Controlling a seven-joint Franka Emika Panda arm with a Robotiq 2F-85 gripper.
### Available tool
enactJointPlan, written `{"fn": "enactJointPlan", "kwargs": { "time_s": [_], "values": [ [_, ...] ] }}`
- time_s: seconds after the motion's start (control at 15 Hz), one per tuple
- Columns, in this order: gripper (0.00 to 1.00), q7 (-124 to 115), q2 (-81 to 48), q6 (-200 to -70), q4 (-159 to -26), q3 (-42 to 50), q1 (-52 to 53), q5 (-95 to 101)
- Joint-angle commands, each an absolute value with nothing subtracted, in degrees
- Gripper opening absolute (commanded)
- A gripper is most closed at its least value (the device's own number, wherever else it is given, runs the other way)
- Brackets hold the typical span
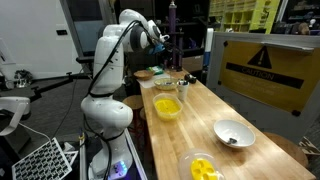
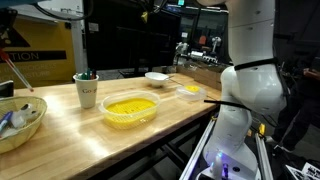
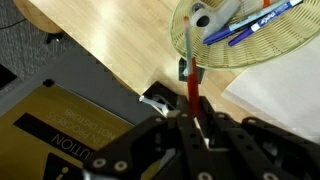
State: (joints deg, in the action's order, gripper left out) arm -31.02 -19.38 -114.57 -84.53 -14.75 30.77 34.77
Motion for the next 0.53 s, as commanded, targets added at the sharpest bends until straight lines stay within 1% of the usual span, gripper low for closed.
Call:
{"fn": "enactJointPlan", "kwargs": {
  "time_s": [0.0,0.27,0.47],
  "values": [
    [0.47,-30.67,-19.71,-113.33,-83.43,-13.95,32.02,35.89],
    [0.73,-30.83,-19.40,-113.80,-83.93,-13.89,31.92,35.92],
    [0.95,-30.86,-18.82,-114.67,-84.62,-13.88,31.55,35.56]
  ]
}}
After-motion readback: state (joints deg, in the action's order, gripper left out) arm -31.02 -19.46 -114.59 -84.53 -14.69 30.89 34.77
